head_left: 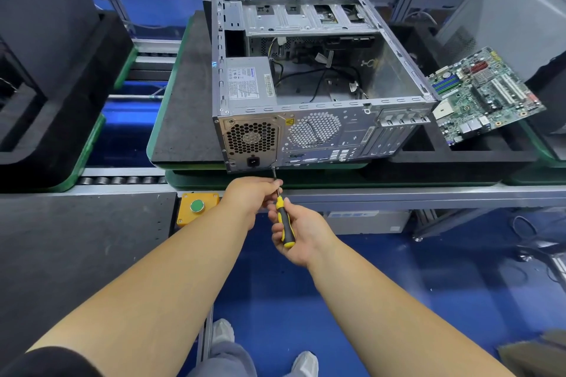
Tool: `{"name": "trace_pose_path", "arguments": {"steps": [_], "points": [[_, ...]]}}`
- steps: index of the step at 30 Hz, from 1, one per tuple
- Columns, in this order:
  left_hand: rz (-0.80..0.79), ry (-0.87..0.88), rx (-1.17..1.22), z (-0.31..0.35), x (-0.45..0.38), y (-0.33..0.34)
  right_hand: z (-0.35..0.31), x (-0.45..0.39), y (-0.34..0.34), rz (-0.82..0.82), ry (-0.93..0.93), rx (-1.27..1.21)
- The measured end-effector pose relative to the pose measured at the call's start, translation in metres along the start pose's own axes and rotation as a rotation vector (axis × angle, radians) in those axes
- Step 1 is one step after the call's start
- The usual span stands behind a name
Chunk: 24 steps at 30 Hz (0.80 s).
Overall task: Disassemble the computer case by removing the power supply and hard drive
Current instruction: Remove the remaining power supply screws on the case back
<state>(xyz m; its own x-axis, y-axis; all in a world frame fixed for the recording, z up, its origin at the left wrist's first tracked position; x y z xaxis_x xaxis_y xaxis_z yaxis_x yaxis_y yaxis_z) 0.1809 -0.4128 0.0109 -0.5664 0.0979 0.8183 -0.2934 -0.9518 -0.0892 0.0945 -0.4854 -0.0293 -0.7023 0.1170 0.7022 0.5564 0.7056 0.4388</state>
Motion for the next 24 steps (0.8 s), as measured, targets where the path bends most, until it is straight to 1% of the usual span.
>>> {"name": "trace_pose_path", "arguments": {"steps": [3,6,8,11,14,20,24], "points": [[-0.019,-0.058,0.031,0.002,0.004,0.003,-0.001,-0.001,0.0,0.027,-0.023,0.011],[-0.008,-0.102,0.035,0.004,0.003,0.002,-0.003,-0.004,-0.002,0.074,-0.046,0.075],[0.005,-0.112,-0.002,0.003,0.0,0.001,-0.003,-0.005,-0.003,0.096,-0.051,0.112],[0.06,-0.066,-0.119,0.002,-0.008,-0.004,-0.002,-0.006,-0.003,0.101,-0.052,0.134],[0.122,-0.02,-0.196,0.002,-0.014,-0.01,-0.001,-0.005,0.001,0.079,-0.063,0.116],[0.097,-0.051,-0.148,0.003,-0.019,-0.009,-0.007,0.001,0.006,-0.044,-0.074,0.0],[0.11,-0.022,-0.093,0.001,-0.021,-0.007,-0.008,0.004,0.0,-0.079,-0.037,0.022]]}}
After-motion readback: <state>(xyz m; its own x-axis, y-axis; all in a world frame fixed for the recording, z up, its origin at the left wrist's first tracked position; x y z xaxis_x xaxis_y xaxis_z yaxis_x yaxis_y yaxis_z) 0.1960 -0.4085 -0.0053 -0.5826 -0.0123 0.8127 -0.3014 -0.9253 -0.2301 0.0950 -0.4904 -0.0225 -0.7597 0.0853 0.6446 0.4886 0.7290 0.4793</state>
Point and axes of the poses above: each hand's wrist, its own x-axis away from the middle knuckle, its own y-axis out of the palm, z = x × y, the point moved 8 cm from there along -x, towards the middle knuckle, and after that the axes turned 12 degrees about -y, right-handed, at the moved point
